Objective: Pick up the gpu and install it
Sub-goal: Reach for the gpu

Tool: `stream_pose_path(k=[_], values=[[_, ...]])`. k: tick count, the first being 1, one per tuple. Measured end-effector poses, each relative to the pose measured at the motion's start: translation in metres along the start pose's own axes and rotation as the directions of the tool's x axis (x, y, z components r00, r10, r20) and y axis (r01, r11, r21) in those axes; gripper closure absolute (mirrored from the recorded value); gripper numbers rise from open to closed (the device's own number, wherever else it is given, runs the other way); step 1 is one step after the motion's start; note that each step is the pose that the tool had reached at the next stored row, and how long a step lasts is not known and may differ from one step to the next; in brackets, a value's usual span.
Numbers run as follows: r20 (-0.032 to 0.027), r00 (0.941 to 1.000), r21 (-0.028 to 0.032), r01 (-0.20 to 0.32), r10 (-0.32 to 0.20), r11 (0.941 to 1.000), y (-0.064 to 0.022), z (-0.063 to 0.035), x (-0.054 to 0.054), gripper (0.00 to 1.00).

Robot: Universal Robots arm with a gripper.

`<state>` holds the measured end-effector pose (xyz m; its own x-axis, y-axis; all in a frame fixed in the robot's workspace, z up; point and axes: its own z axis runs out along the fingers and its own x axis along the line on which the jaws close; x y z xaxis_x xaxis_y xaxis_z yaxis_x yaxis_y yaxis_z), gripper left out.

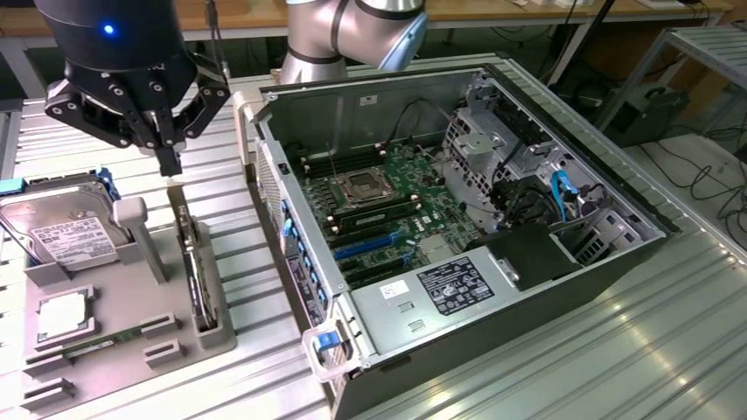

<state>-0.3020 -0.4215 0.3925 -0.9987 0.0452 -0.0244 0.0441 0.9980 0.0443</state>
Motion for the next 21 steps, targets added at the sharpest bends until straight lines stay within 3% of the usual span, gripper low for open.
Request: stream_pose_path(k=[5,8,11,12,21], values=[[-0.0020,1.0000,0.0001,0.002,-0.002,1.0000,-0.0003,-0.0001,0.0059,0.89],[-0.0127,0.9999,0.0006,0.003,-0.003,1.0000,-0.0004,0.0002,0.0082,0.89],[-0.0316,0.9995,0.0021,0.004,-0.003,1.0000,-0.0004,0.0005,0.0086,0.89],[-0.0353,0.9994,0.0022,0.004,-0.003,1.0000,-0.0004,0.0006,0.0087,0.89],[-0.0364,0.9993,0.0024,0.004,-0.004,1.0000,-0.0005,0.0006,0.0086,0.89]])
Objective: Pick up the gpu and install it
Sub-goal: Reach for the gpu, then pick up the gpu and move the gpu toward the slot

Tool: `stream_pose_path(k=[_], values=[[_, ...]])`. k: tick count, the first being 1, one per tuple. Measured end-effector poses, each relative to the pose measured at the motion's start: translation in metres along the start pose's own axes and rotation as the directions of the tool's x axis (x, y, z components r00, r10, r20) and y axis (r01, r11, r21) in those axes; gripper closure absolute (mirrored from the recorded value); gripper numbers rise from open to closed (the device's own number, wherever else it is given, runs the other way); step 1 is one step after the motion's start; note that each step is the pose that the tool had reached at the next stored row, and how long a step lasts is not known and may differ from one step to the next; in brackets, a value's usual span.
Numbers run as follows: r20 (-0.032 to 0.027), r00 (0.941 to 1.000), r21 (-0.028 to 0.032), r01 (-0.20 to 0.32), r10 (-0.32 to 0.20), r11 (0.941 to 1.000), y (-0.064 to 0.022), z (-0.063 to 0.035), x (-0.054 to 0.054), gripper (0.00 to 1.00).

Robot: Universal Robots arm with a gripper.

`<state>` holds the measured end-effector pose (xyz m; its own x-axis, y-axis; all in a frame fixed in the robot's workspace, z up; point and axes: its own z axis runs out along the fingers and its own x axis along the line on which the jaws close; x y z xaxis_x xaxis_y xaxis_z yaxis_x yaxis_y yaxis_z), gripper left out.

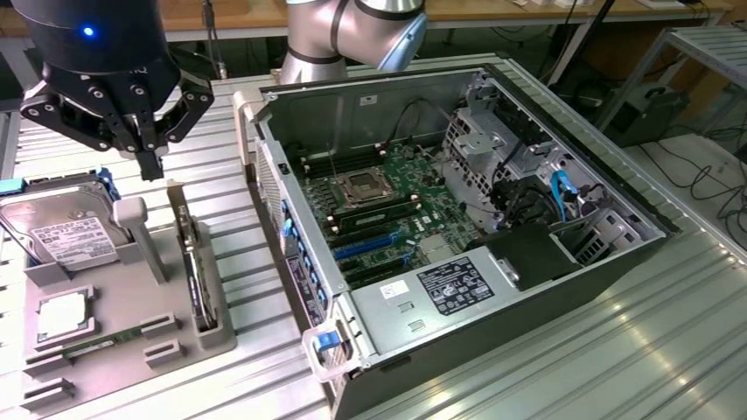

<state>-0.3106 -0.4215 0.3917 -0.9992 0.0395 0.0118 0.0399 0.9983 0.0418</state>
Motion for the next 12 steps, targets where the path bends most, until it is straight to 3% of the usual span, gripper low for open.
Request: stream_pose_path(k=[3,4,5,12], values=[[0.0004,1.0000,0.0002,0.006,-0.006,1.0000,0.0000,0.0004,-0.0005,0.89],[0.0061,0.9999,0.0002,0.011,-0.011,0.9999,0.0000,0.0012,-0.0005,0.89],[0.0079,0.9999,0.0002,0.013,-0.013,0.9999,-0.0001,0.0014,-0.0006,0.89],[0.0080,0.9999,0.0002,0.013,-0.013,0.9999,-0.0001,0.0015,-0.0005,0.89]])
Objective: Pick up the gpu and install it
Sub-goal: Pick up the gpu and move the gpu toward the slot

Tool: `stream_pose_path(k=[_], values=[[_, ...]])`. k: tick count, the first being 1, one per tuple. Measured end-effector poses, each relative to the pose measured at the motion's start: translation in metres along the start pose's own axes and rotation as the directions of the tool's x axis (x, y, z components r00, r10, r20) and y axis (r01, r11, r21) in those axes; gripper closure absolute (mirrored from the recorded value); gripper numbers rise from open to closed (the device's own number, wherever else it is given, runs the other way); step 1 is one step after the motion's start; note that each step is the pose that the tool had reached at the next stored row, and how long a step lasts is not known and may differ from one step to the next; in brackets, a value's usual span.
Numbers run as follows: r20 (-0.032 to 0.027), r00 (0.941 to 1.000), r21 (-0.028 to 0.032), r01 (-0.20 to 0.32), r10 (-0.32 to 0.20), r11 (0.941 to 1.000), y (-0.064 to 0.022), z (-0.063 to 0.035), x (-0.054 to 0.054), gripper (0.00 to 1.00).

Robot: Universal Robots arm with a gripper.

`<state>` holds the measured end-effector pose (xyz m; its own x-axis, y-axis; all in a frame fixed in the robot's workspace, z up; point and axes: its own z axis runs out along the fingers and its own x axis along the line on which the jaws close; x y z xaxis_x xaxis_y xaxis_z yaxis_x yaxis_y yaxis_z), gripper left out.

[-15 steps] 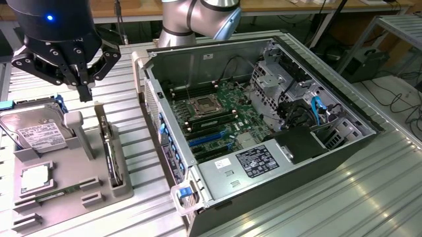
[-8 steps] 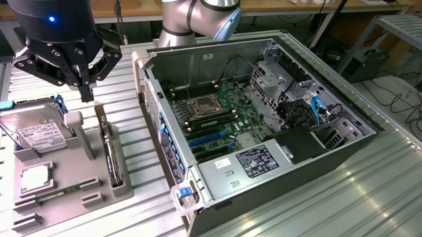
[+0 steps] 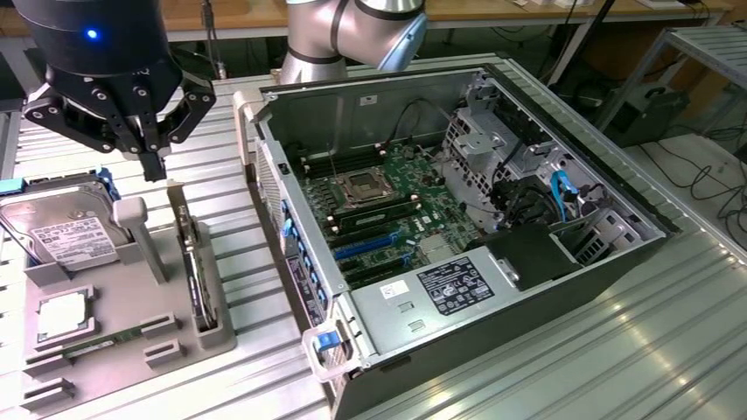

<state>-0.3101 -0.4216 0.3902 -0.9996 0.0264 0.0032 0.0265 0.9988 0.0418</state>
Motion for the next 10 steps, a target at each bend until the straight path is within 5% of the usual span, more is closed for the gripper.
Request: stream_pose_path(k=[7,10], values=[[0.0000,1.0000,0.0000,0.000,0.000,1.0000,0.0000,0.0000,0.0000,0.89],[0.0000,1.0000,0.0000,0.000,0.000,1.0000,0.0000,0.0000,0.0000,0.70]])
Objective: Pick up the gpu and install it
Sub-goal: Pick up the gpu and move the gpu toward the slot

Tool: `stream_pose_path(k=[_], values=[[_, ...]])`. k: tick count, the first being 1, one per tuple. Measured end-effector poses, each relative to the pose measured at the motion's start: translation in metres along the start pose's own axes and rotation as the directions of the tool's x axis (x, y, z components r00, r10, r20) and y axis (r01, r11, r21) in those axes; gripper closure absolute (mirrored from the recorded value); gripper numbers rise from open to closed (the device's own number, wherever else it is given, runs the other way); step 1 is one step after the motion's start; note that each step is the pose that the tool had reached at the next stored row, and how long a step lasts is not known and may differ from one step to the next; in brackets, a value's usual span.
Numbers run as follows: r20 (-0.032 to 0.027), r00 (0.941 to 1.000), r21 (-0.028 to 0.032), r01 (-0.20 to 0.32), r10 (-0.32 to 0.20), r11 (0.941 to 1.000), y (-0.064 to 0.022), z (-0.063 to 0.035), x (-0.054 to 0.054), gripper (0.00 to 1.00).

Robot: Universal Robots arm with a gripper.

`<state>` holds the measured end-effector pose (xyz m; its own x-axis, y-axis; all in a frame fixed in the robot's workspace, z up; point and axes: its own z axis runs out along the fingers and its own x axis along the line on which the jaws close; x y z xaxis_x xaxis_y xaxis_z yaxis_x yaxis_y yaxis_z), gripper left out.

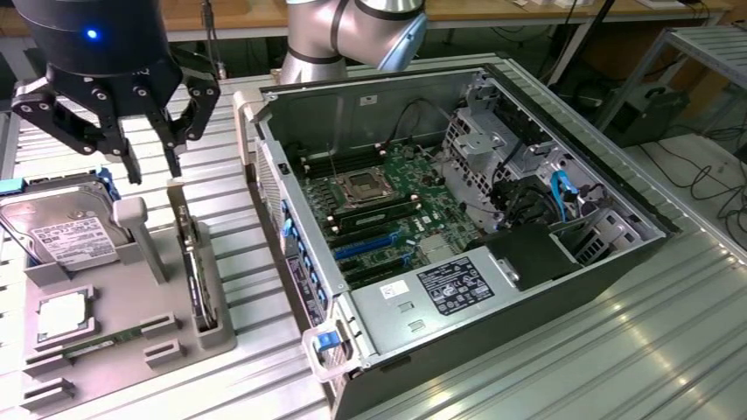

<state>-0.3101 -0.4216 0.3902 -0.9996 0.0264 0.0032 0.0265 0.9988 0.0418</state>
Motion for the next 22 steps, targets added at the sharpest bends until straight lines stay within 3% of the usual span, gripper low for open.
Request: stream_pose_path(k=[1,3,6,7,9,11,14,22], values=[[0.0000,1.0000,0.0000,0.000,0.000,1.0000,0.0000,0.0000,0.0000,0.58],[0.0000,1.0000,0.0000,0.000,0.000,1.0000,0.0000,0.0000,0.0000,0.46],[0.0001,1.0000,0.0002,0.003,-0.003,1.0000,0.0000,0.0003,0.0006,0.40],[-0.0001,1.0000,0.0013,0.008,-0.008,1.0000,-0.0001,0.0009,0.0005,0.34],[-0.0002,0.9999,0.0077,0.013,-0.013,0.9999,-0.0001,0.0019,0.0006,0.34],[0.0004,0.9999,0.0104,0.014,-0.014,0.9999,-0.0002,0.0023,0.0006,0.34],[0.0038,0.9999,0.0102,0.016,-0.016,0.9998,-0.0003,0.0037,0.0006,0.34],[0.0051,0.9998,0.0102,0.017,-0.017,0.9998,-0.0004,0.0060,0.0006,0.34]])
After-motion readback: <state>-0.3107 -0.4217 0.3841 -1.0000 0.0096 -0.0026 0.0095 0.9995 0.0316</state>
